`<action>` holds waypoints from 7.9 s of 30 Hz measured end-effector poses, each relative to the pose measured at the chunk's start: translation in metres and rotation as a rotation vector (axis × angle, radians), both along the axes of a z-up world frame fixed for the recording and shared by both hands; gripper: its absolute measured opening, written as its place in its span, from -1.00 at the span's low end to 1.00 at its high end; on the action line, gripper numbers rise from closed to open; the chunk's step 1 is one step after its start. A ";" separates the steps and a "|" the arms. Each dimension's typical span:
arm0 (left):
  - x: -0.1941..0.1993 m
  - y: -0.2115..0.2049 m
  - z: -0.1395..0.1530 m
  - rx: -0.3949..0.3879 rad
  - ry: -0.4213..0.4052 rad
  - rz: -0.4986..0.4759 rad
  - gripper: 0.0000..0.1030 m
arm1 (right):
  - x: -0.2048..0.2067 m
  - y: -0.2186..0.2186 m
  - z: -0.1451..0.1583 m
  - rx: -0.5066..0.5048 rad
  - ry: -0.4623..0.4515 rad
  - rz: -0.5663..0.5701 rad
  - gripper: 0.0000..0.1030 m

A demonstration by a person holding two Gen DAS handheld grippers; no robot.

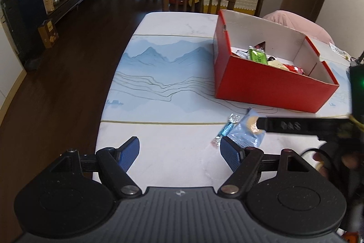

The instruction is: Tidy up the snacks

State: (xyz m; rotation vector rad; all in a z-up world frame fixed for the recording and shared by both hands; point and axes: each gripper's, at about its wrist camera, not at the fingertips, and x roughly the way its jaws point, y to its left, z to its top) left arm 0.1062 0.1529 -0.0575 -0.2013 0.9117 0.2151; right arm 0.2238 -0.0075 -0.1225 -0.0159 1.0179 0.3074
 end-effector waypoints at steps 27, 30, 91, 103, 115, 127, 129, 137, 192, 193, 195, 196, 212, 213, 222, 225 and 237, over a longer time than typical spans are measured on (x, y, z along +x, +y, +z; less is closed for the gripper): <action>0.046 -0.008 -0.028 -0.014 0.124 -0.192 0.51 | -0.020 -0.016 -0.020 -0.137 -0.066 0.191 0.16; 0.065 -0.018 -0.037 -0.019 0.165 -0.269 0.51 | -0.023 -0.022 -0.018 -0.135 -0.074 0.254 0.12; 0.075 -0.063 0.017 -0.080 0.043 -0.271 -0.76 | -0.043 -0.073 0.081 0.038 -0.143 0.098 -0.10; 0.089 -0.067 0.072 -0.078 -0.071 -0.291 -0.76 | -0.025 -0.067 0.138 0.033 -0.274 0.093 -0.10; 0.145 -0.074 0.079 -0.023 -0.059 -0.296 -0.76 | 0.038 -0.063 0.139 0.021 -0.238 0.078 -0.10; 0.216 -0.073 0.053 -0.021 0.051 -0.268 -0.76 | 0.105 -0.066 0.107 -0.002 -0.129 0.060 -0.10; 0.226 -0.074 0.047 -0.020 0.069 -0.265 -0.76 | 0.113 -0.068 0.099 -0.009 -0.107 0.055 -0.10; 0.259 -0.080 0.017 -0.014 0.159 -0.277 -0.76 | 0.144 -0.065 0.065 -0.076 -0.031 0.060 -0.10; 0.185 -0.070 0.055 -0.072 0.007 -0.260 0.36 | 0.055 -0.085 0.130 0.074 -0.206 0.089 0.90; 0.180 -0.070 0.059 -0.073 -0.007 -0.261 0.36 | 0.049 -0.086 0.133 0.080 -0.217 0.095 0.91; 0.169 -0.069 0.066 -0.070 -0.028 -0.266 0.36 | 0.038 -0.087 0.140 0.086 -0.244 0.104 0.96; 0.164 -0.069 0.069 -0.068 -0.040 -0.267 0.36 | 0.033 -0.088 0.143 0.090 -0.258 0.106 0.97; 0.092 -0.067 0.103 -0.098 -0.193 -0.257 0.94 | -0.033 -0.096 0.169 0.145 -0.370 0.124 0.99; 0.088 -0.066 0.104 -0.105 -0.202 -0.255 0.96 | -0.035 -0.098 0.170 0.153 -0.374 0.123 0.99; 0.060 -0.071 0.115 -0.075 -0.252 -0.235 0.97 | -0.056 -0.101 0.174 0.183 -0.414 0.129 0.99; 0.053 -0.075 0.118 -0.056 -0.262 -0.244 0.97 | -0.060 -0.101 0.175 0.185 -0.420 0.136 0.99; 0.046 -0.076 0.120 -0.018 -0.272 -0.217 0.97 | -0.056 -0.098 0.176 0.199 -0.422 0.150 0.99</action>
